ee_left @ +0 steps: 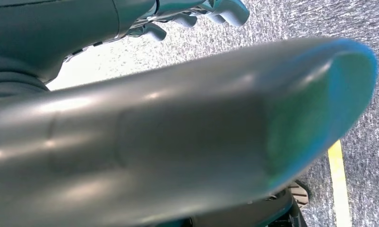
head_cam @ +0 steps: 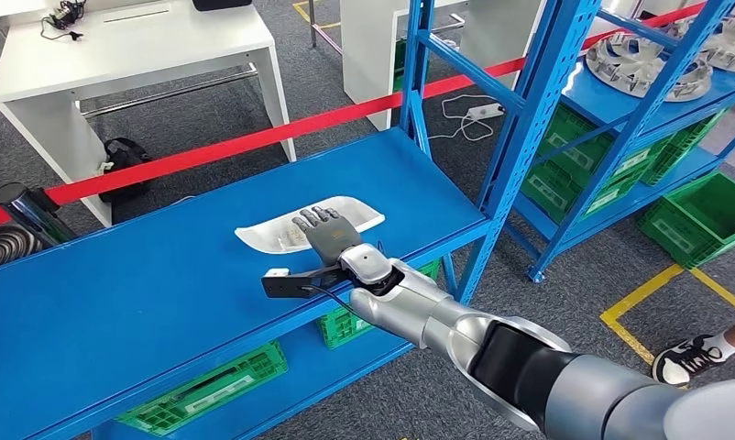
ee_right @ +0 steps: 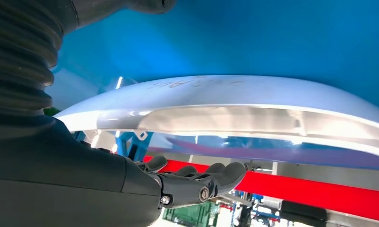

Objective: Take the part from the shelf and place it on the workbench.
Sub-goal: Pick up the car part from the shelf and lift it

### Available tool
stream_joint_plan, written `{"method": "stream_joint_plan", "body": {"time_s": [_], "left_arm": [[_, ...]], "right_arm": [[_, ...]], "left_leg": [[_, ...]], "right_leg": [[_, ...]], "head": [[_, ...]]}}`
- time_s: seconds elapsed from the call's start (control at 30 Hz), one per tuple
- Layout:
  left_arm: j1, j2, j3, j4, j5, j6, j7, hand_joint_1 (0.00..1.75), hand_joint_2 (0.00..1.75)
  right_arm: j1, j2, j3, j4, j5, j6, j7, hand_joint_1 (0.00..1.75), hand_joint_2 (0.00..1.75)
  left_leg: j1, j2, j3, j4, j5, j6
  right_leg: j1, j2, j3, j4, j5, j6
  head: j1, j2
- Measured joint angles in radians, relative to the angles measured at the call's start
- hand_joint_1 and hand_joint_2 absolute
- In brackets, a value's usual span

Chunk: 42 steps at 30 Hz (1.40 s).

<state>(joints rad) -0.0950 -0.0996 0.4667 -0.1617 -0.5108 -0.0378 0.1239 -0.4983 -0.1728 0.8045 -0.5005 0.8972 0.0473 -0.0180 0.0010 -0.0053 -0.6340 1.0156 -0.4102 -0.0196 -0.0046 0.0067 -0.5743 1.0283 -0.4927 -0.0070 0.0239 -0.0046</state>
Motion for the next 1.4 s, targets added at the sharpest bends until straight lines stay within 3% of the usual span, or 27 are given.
{"method": "stream_joint_plan", "body": {"time_s": [0.2, 0.23, 0.33, 0.37, 0.4, 1.27, 1.4], "left_arm": [[0.004, -0.001, 0.009, 0.0, 0.002, 0.0, -0.002, 0.0, 0.0], [0.004, -0.001, 0.009, 0.0, 0.002, 0.0, -0.002, 0.0, 0.0], [0.005, -0.001, 0.009, 0.0, 0.002, 0.0, -0.004, 0.0, 0.0], [0.005, -0.001, 0.01, 0.0, 0.002, 0.0, -0.004, 0.0, 0.0], [0.006, -0.001, 0.01, 0.0, 0.002, 0.0, -0.005, 0.0, 0.0], [0.006, -0.003, 0.032, 0.0, -0.004, 0.002, -0.011, 0.0, 0.0], [0.005, -0.003, 0.032, 0.0, -0.012, 0.001, -0.011, 0.0, 1.75]], "right_arm": [[-0.004, -0.018, 0.018, 0.0, 0.007, -0.003, 0.014, 0.03, 1.75], [-0.004, -0.02, 0.019, 0.0, 0.008, -0.004, 0.021, 0.19, 1.75], [-0.004, -0.03, 0.021, 0.0, 0.009, -0.008, 0.046, 1.35, 1.75], [-0.002, -0.034, 0.021, 0.0, 0.009, -0.008, 0.05, 1.62, 1.75], [0.0, -0.038, 0.021, 0.0, 0.009, -0.008, 0.052, 1.71, 1.75], [0.041, -0.052, 0.009, 0.001, 0.009, -0.003, 0.06, 1.75, 1.75], [0.042, -0.052, 0.005, 0.001, 0.011, -0.002, 0.06, 1.75, 1.75]], "left_leg": [[0.0, 0.0, 0.001, 0.0, 0.0, 0.0], [0.0, 0.0, 0.001, 0.0, 0.0, 0.0], [0.0, 0.0, 0.001, 0.0, 0.0, 0.001], [0.0, 0.0, 0.001, 0.0, 0.0, 0.001], [0.0, 0.0, 0.001, 0.0, 0.0, 0.001], [0.0, 0.0, 0.003, 0.001, -0.003, 0.004], [0.0, 0.0, 0.003, 0.001, -0.003, 0.004]], "right_leg": [[0.0, 0.0, 0.002, -0.002, 0.001, 0.002], [0.0, 0.0, 0.002, -0.003, 0.001, 0.002], [0.0, 0.0, 0.003, -0.003, 0.002, 0.003], [0.0, 0.0, 0.003, -0.004, 0.002, 0.003], [0.0, 0.0, 0.003, -0.004, 0.002, 0.003], [0.0, 0.0, 0.007, -0.006, 0.0, 0.005], [0.0, 0.0, 0.008, -0.007, 0.0, 0.005]], "head": [[0.0, 0.0], [0.0, 0.0], [0.0, 0.0], [0.0, 0.0], [0.0, 0.0], [0.0, 0.0], [0.0, 0.0]]}}
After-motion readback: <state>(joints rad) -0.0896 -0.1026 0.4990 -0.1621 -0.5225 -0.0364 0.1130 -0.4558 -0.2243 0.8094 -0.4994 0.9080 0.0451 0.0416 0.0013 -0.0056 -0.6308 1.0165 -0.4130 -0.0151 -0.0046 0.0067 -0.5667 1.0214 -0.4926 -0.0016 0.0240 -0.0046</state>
